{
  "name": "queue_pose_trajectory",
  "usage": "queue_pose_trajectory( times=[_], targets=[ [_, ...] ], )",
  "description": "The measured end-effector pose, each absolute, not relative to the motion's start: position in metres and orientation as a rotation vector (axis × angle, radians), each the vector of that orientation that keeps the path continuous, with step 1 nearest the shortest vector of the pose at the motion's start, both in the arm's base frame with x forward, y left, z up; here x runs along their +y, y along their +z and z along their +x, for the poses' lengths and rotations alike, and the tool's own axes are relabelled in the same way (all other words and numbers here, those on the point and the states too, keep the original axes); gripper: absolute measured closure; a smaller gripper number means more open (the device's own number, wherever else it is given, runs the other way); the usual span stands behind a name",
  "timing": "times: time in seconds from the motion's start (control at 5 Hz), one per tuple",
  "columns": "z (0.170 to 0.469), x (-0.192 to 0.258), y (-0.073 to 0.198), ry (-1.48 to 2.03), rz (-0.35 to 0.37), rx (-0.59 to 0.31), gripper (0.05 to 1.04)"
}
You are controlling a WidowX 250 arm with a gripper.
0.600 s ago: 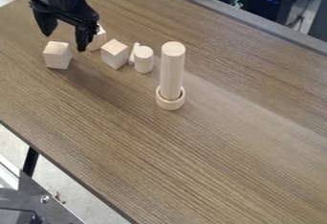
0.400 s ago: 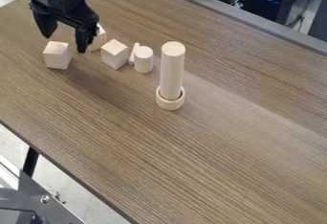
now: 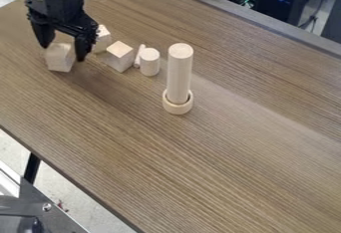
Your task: Put the cube on top of the other cub
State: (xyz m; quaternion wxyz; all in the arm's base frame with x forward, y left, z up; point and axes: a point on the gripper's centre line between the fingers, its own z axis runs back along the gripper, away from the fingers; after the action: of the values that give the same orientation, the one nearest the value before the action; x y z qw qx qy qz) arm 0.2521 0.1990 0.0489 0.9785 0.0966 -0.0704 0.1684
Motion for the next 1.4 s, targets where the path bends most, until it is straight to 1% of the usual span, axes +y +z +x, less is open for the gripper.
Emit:
queue_pose_trajectory(
  times=[0.2, 0.4, 0.6, 0.8, 1.0, 1.2, 1.4],
  targets=[
    [0.252, 0.209, 0.043, 0.364, 0.202, -0.121, 0.083],
    [0.254, 0.213, 0.036, 0.386, 0.185, -0.099, 0.117],
    [0.254, 0.216, 0.028, 0.418, 0.122, -0.09, 0.388],
    [0.25, 0.219, 0.028, 0.403, 0.132, -0.071, 0.477],
    [0.248, 0.217, 0.028, 0.4, 0.117, -0.052, 0.477],
    [0.258, 0.219, 0.042, 0.396, 0.093, -0.067, 0.477],
    [0.279, 0.224, 0.074, 0.398, 0.065, -0.135, 0.477]
  ],
)
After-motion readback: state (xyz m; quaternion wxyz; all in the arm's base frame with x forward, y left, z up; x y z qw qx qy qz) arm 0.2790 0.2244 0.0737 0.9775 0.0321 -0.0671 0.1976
